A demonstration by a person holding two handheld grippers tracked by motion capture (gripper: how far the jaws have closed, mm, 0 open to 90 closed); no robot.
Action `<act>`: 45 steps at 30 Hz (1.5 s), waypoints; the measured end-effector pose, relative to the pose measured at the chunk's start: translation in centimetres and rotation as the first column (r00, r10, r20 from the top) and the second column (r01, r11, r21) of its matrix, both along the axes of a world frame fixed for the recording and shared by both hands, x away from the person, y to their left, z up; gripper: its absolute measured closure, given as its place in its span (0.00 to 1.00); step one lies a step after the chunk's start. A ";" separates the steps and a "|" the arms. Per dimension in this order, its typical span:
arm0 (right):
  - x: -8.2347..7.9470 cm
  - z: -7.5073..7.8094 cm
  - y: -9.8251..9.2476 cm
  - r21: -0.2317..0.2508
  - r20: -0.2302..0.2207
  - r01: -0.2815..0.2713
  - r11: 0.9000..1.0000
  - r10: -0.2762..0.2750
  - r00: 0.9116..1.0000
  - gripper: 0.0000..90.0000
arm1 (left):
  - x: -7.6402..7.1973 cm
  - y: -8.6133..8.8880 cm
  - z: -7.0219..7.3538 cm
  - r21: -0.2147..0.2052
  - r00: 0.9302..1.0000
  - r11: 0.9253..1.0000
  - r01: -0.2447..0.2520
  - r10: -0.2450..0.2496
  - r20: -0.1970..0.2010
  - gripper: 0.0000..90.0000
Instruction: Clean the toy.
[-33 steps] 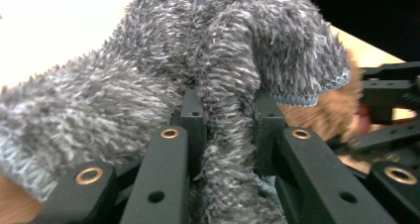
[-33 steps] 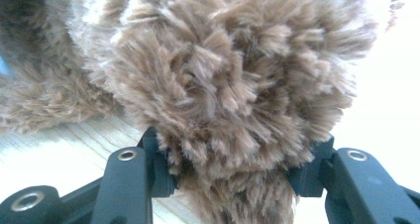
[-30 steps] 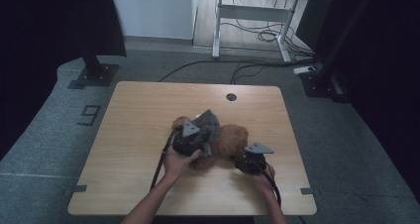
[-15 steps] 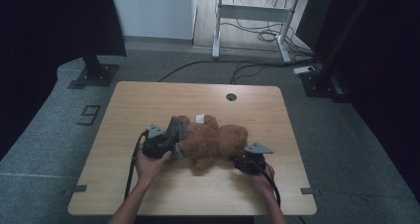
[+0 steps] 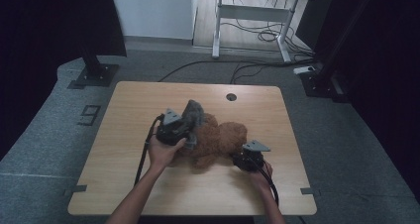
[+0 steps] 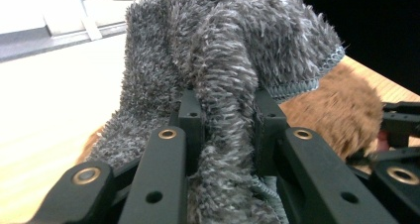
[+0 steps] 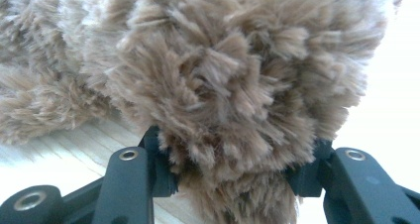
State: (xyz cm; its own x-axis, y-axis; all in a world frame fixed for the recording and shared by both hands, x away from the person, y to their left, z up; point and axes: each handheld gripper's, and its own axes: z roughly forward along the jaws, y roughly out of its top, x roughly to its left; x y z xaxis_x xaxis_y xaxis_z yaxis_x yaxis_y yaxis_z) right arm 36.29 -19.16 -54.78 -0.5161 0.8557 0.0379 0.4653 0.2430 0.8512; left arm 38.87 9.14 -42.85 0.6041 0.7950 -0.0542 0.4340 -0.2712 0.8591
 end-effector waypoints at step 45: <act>-0.5 2.7 -0.8 0.155 -0.014 -0.039 0.987 0.042 0.999 0.49 | -5.0 -2.1 -3.2 -0.033 0.999 0.998 0.047 -0.047 0.022 0.80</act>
